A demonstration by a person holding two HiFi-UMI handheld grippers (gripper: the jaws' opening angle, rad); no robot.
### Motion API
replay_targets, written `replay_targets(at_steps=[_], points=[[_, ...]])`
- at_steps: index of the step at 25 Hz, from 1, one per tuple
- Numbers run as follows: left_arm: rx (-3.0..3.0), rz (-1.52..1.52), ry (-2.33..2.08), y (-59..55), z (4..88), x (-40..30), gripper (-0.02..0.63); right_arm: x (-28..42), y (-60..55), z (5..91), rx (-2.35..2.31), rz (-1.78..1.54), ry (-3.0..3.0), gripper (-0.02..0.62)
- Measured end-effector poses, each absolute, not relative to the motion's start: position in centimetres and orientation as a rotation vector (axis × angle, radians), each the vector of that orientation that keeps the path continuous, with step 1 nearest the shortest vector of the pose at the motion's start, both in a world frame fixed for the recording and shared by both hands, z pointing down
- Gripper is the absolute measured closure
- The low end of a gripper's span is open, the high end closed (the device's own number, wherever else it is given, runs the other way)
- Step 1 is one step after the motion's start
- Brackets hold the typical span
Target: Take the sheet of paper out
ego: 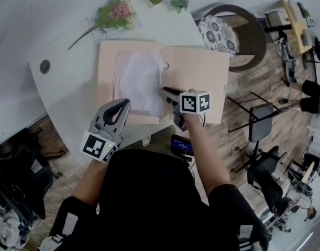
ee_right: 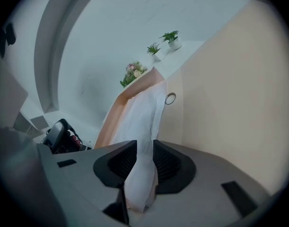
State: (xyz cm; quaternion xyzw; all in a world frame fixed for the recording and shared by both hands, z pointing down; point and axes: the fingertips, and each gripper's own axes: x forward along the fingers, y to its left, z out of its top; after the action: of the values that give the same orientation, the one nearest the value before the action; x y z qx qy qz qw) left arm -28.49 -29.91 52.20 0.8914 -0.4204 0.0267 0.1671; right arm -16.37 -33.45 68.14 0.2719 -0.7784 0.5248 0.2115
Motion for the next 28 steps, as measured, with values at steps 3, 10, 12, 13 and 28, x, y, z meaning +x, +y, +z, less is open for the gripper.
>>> replay_targets(at_steps=[3, 10, 12, 13, 28], points=[[2.538, 0.065, -1.166, -30.0, 52.5, -28.5, 0.601, -16.5, -33.9, 68.8, 0.795, 1.413, -2.127, 0.479], [2.530, 0.049, -1.173, -30.2, 52.5, -29.4, 0.601, -16.8, -34.4, 69.1, 0.811, 1.317, -2.120, 0.497], [2.523, 0.049, -1.183, -30.1, 52.7, -29.7, 0.601, -17.2, -34.3, 69.2, 0.790, 1.280, -2.120, 0.503], [2.520, 0.048, -1.189, -30.1, 52.7, -29.8, 0.601, -17.4, -34.3, 69.3, 0.784, 1.255, -2.117, 0.511], [2.541, 0.032, -1.191, -30.0, 52.5, -30.1, 0.601, -14.1, -35.0, 67.4, 0.943, 1.250, -2.119, 0.583]])
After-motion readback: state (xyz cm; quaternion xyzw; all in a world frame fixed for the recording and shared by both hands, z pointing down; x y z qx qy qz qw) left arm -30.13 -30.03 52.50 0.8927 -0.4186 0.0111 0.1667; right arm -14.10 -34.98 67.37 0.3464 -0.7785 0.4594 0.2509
